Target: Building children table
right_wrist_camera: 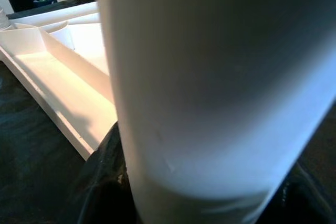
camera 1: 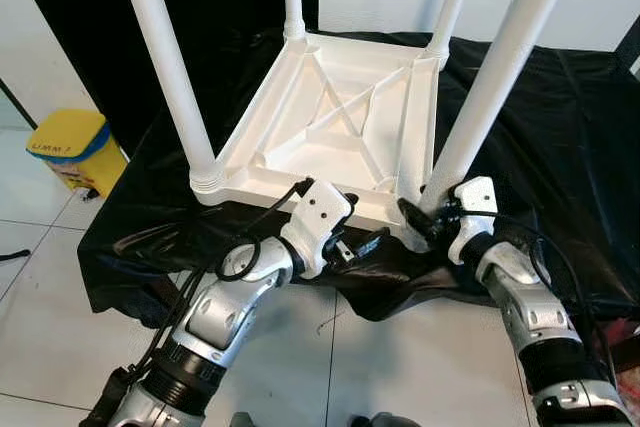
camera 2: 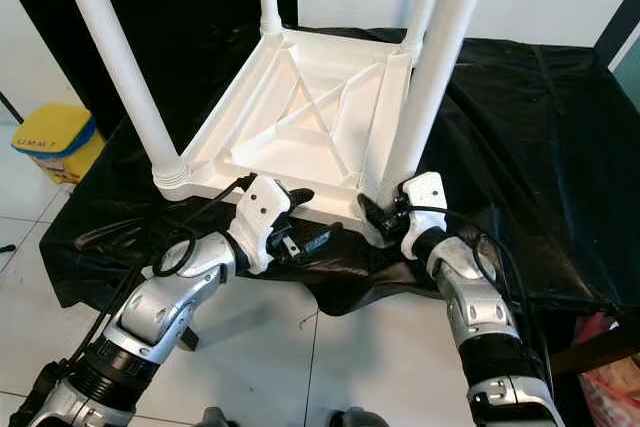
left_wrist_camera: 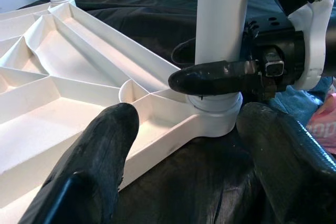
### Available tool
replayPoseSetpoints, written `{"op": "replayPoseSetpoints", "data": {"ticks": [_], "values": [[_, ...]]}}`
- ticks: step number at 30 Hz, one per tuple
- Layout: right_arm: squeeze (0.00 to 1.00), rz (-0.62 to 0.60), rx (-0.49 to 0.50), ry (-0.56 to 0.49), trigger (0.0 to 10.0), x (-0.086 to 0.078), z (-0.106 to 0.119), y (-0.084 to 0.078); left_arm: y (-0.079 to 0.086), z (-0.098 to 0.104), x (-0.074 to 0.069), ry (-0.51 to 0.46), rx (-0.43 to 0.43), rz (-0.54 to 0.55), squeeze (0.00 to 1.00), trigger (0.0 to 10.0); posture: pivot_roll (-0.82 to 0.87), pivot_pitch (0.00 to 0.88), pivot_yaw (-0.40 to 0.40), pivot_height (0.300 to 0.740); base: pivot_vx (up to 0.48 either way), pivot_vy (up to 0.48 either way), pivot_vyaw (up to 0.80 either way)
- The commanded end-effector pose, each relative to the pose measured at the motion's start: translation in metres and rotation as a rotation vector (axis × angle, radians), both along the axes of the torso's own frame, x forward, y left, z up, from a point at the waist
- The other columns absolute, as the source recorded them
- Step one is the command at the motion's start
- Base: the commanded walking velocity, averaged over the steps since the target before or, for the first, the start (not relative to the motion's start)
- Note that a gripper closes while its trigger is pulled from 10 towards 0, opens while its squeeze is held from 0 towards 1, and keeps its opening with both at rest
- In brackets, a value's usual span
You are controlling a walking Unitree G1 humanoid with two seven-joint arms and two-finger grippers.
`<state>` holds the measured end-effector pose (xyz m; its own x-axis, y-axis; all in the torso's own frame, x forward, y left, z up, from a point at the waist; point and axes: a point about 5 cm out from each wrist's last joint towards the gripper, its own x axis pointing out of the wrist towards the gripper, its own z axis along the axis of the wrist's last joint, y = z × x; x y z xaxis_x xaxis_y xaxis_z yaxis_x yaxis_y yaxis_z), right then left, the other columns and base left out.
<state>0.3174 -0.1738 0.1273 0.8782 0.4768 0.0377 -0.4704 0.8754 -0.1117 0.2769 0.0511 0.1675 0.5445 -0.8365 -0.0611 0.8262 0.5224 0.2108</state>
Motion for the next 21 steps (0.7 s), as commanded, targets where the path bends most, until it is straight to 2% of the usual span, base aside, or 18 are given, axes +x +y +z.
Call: {"op": "replayPoseSetpoints", "data": {"ticks": [1, 4, 5, 18, 20, 21], "values": [[0.00, -0.015, -0.010, 0.059, 0.0, -0.0041, -0.0139, -0.0014, -0.0031, -0.0014, -0.0066, 0.020, 0.017, -0.085, 0.00, 10.0, 0.02, 0.077, -0.046, 0.740, 0.000, 0.000, 0.00], [0.00, -0.060, -0.007, 0.063, 0.2, -0.0052, -0.0162, -0.0039, -0.0026, -0.0018, -0.0066, 0.020, 0.019, -0.085, 0.00, 10.0, 0.02, 0.075, -0.048, 0.740, 0.000, 0.000, 0.00], [0.00, -0.090, 0.005, 0.068, 10.0, -0.0057, -0.0171, -0.0045, -0.0025, -0.0018, -0.0065, 0.019, 0.020, -0.085, 0.00, 10.0, 0.02, 0.074, -0.048, 0.740, 0.000, 0.000, 0.00], [0.00, -0.246, 0.074, 0.045, 10.0, -0.0079, -0.0191, -0.0013, -0.0021, -0.0023, -0.0058, 0.018, 0.026, -0.089, 0.00, 10.0, 0.02, 0.060, -0.055, 0.740, 0.000, 0.000, 0.00], [0.00, -0.399, 0.115, 0.043, 10.0, -0.0130, -0.0203, 0.0025, -0.0019, -0.0031, -0.0064, 0.019, 0.030, -0.095, 0.00, 10.0, 0.02, 0.057, -0.056, 0.740, 0.000, 0.000, 0.00], [0.00, -0.399, 0.115, 0.043, 10.0, -0.0130, -0.0203, 0.0025, -0.0019, -0.0031, -0.0064, 0.019, 0.030, -0.095, 0.00, 10.0, 0.02, 0.057, -0.056, 0.740, 0.000, 0.000, 0.00]]}}
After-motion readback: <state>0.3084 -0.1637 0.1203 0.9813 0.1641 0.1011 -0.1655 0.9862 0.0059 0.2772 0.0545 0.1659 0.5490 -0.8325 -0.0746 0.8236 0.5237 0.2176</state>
